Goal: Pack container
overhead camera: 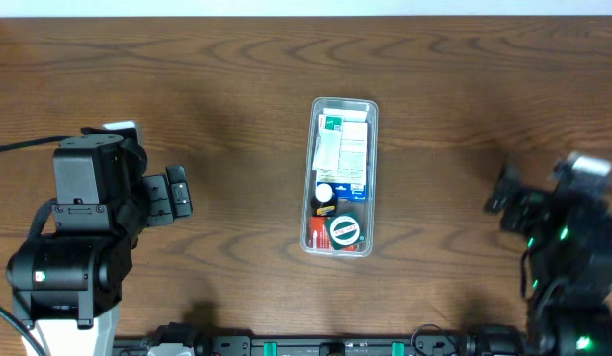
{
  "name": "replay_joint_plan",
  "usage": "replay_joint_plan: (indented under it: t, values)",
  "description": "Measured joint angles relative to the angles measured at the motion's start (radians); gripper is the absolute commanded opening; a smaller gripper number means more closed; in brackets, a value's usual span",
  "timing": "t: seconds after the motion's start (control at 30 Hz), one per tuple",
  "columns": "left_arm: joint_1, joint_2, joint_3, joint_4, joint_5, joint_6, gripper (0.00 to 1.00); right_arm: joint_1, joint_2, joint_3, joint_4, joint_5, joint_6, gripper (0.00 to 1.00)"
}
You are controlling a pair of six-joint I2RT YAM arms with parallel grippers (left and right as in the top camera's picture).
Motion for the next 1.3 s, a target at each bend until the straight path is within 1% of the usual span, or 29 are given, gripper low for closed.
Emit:
replay_joint_plan:
  t: [0.13,0.23,0.3,0.5,0.8,1.3]
  values:
    - [0.0,0.0,0.0,0.0,0.0,0.0,0.98,0.0,-0.198,-0.204,-0.002,-0.023,-0.035,0.99]
    - [0.0,0.0,0.0,0.0,0.0,0.0,0.98,0.0,-0.312,-0.314,-0.003,-0.029,-0.047,0.99]
    - [0.0,0.0,0.0,0.0,0.0,0.0,0.98,0.0,-0.378,-0.375,-0.003,-0.033,-0.052,0.99]
    - [0.0,0.0,0.0,0.0,0.0,0.0,0.98,0.0,-0.498,-0.483,-0.001,-0.043,-0.058,0.99]
    - [0.0,0.0,0.0,0.0,0.0,0.0,0.98,0.0,-0.52,-0.518,-0.006,-0.045,-0.061,0.99]
    - [0.0,0.0,0.0,0.0,0.0,0.0,0.98,0.0,-0.52,-0.52,-0.158,-0.045,-0.061,0.99]
